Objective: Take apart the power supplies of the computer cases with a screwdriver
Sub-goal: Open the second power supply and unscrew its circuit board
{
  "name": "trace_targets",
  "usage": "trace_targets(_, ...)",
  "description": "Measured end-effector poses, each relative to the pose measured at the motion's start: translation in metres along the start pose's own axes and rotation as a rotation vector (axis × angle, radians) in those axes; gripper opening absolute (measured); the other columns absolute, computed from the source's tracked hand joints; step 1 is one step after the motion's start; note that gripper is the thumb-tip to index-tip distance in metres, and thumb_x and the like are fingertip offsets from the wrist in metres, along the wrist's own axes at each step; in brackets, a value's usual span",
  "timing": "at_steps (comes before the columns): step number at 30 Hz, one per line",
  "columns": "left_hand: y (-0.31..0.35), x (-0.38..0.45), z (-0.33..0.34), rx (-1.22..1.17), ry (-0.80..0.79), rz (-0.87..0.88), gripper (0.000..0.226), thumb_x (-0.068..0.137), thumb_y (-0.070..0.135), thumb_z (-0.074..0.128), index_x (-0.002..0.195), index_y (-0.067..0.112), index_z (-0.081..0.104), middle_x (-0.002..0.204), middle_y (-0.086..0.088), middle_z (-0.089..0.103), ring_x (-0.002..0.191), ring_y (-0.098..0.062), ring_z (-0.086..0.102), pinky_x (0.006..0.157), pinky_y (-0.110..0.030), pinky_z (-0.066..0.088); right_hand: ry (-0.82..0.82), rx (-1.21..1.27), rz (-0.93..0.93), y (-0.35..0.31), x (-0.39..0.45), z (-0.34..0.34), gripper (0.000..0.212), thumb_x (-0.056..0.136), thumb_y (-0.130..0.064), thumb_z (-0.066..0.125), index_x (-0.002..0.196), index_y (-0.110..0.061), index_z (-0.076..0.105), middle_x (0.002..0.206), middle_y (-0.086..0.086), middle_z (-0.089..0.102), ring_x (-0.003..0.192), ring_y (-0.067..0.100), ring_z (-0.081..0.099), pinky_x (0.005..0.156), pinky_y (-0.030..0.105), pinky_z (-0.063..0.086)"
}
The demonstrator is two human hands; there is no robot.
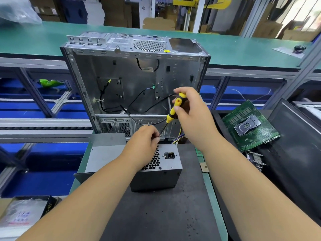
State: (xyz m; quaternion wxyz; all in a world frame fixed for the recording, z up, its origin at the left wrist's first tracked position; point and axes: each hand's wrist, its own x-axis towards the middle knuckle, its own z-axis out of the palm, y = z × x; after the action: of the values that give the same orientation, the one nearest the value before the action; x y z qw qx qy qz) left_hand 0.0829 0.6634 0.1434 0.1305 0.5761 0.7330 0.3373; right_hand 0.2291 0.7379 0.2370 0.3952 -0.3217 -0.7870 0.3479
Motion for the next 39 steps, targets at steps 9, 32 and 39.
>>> trace_targets(9, 0.044, 0.008, 0.021, -0.682, 0.000, -0.231, 0.018, 0.102, 0.015, 0.050, 0.093, 0.022, 0.064, 0.078, 0.013, 0.070, 0.073, -0.001, 0.064, 0.076, -0.025, 0.049, 0.328, 0.237, 0.099, 0.029, -0.014, -0.061, 0.018, 0.093, -0.013, 0.068, 0.105, -0.021, 0.057, 0.084, -0.015, 0.058, 0.081, 0.007, 0.062, 0.078, 0.026, 0.052)
trace_targets(32, 0.181, -0.025, 0.206, -0.517, -0.484, -0.249, 0.028, 0.091, 0.007, 0.066, 0.098, 0.033, 0.066, 0.103, -0.001, 0.069, 0.092, -0.012, 0.064, 0.087, -0.025, 0.052, 0.532, 0.249, 0.272, 0.131, -0.109, -0.216, 0.019, 0.094, -0.009, 0.064, 0.109, -0.016, 0.057, 0.081, -0.018, 0.057, 0.071, -0.004, 0.063, 0.069, 0.013, 0.046)
trace_targets(39, 0.176, -0.020, 0.183, -0.356, -0.312, -0.198, 0.019, 0.092, 0.012, 0.066, 0.099, 0.029, 0.071, 0.106, 0.002, 0.068, 0.097, -0.007, 0.064, 0.086, -0.016, 0.050, 0.447, 0.301, 0.274, 0.137, -0.103, -0.209, 0.017, 0.095, -0.007, 0.063, 0.106, -0.018, 0.055, 0.074, -0.025, 0.058, 0.072, -0.005, 0.062, 0.066, 0.013, 0.048)
